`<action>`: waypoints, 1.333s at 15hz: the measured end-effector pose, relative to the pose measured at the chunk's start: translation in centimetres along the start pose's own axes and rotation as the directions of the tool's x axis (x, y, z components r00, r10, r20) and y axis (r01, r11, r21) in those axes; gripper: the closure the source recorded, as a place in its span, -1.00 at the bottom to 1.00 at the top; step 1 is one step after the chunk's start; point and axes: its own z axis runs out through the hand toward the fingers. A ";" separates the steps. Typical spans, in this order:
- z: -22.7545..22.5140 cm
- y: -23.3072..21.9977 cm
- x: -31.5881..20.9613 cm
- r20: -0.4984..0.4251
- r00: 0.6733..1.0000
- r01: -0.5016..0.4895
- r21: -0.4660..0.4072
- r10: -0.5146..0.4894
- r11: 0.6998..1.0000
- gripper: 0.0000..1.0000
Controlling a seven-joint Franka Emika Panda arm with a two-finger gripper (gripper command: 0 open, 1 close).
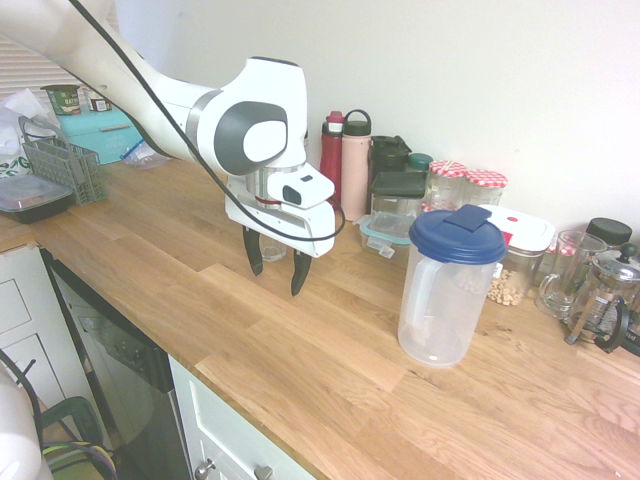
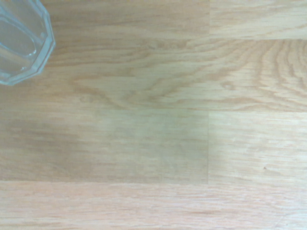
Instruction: Pour me some water
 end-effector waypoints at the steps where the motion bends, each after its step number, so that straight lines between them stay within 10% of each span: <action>1: 0.0 0.0 0.0 0.000 1.000 -0.001 0.000 0.001 1.000 -1.00; 7: -8.0 -0.2 2.5 -0.054 0.999 0.013 0.065 -0.009 0.998 -1.00; 12: -17.2 8.5 2.9 -0.089 0.990 0.122 0.128 -0.111 0.984 -1.00; 20: -15.2 20.7 7.2 -0.144 0.989 0.067 0.160 -0.044 0.985 -1.00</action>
